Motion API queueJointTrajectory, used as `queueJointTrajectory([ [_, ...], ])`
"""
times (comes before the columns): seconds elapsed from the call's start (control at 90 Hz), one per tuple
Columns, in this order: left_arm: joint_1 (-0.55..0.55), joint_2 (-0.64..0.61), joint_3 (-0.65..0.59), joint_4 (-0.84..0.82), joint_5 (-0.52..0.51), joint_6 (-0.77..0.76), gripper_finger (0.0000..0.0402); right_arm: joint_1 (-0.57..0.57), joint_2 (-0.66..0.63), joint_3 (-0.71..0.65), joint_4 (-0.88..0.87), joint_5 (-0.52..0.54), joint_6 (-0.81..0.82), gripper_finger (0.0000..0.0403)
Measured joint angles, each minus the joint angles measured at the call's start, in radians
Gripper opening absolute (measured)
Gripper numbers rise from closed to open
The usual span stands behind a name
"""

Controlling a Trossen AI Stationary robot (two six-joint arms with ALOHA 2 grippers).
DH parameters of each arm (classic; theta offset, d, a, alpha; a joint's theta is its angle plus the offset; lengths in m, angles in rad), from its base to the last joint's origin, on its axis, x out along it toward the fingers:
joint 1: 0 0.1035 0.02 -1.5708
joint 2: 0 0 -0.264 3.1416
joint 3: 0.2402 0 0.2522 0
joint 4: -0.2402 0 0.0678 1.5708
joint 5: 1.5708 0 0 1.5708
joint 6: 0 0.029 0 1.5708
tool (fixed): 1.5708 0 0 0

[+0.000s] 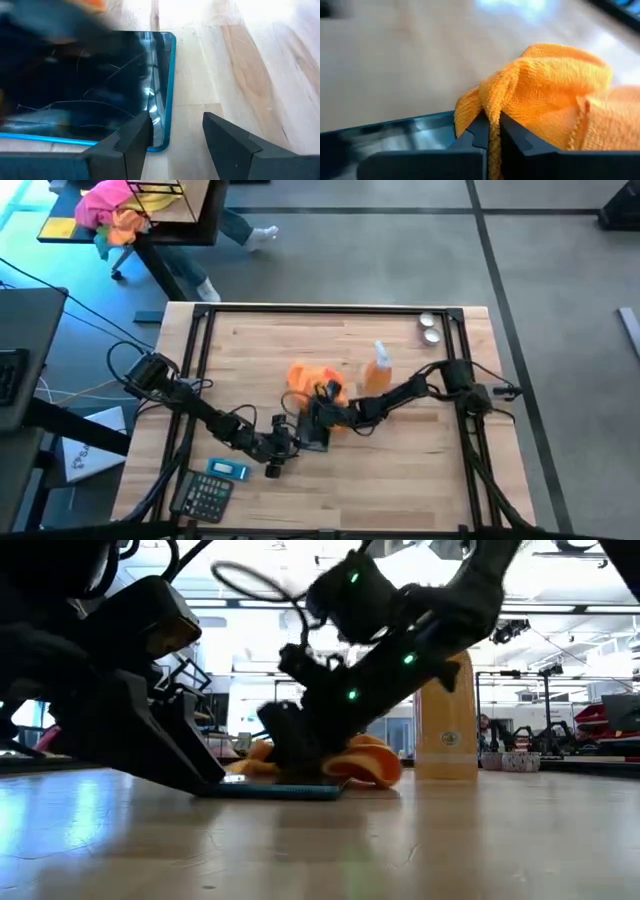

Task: Apply microfiber cloth
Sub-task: Wipe tablet with a microfiber cloth

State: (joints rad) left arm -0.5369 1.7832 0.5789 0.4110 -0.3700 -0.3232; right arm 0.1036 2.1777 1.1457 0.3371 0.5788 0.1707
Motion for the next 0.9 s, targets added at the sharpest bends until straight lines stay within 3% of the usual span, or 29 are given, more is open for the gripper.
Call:
queueJointTrajectory([
  [0.244, -0.007, -0.006, 0.001, -0.019, 0.021, -0.022, 0.0168, -0.092, -0.062, -0.005, -0.102, 0.011, -0.147, 0.0],
  [0.589, -0.011, -0.049, -0.002, -0.054, 0.017, -0.018, 0.0168, -0.171, -0.435, -0.003, -0.088, 0.002, -0.41, 0.0],
  [0.744, -0.011, -0.053, -0.003, -0.057, 0.004, -0.019, 0.0168, -0.21, -0.592, -0.002, -0.094, -0.057, -0.406, 0.0],
  [0.9, -0.011, -0.054, -0.002, -0.067, -0.004, -0.018, 0.0168, -0.193, -0.743, -0.002, -0.123, -0.221, -0.379, 0.0],
])
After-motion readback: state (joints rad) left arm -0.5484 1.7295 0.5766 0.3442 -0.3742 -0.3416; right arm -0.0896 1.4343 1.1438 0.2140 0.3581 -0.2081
